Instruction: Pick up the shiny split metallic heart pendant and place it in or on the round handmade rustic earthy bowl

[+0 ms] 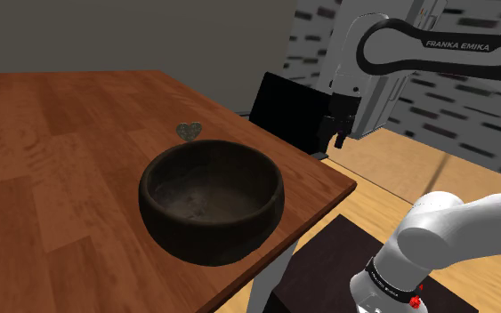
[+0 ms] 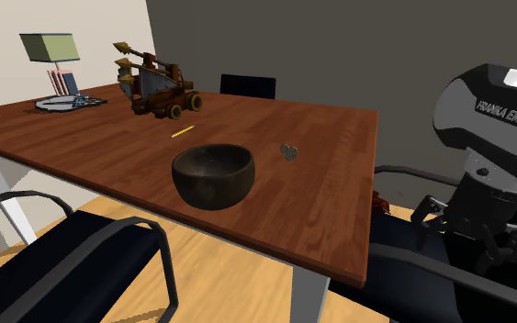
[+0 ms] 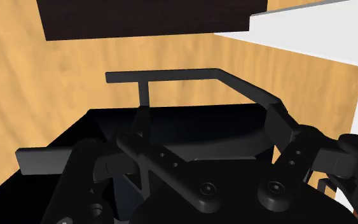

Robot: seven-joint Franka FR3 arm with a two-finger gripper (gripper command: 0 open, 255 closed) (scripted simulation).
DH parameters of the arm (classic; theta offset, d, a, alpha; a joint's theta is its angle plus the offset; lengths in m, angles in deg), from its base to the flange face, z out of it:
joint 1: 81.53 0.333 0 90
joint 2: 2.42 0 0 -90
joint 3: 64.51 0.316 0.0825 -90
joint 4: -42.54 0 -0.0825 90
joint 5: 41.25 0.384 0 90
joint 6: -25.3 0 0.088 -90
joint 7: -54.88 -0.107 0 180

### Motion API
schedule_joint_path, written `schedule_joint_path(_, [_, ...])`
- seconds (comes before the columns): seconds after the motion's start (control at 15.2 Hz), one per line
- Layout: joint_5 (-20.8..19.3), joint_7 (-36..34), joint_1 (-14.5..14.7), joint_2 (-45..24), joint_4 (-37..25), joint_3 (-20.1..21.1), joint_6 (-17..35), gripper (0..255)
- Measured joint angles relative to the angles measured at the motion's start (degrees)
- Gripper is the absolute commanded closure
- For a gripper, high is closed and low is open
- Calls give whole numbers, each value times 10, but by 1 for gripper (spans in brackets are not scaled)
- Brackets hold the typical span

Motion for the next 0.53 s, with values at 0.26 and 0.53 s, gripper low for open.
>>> schedule_joint_path(0.26, [15,-30,10,-8,-10,28,20,0])
schedule_joint_path(0.53, [33,-82,22,-28,-36,77,56,0])
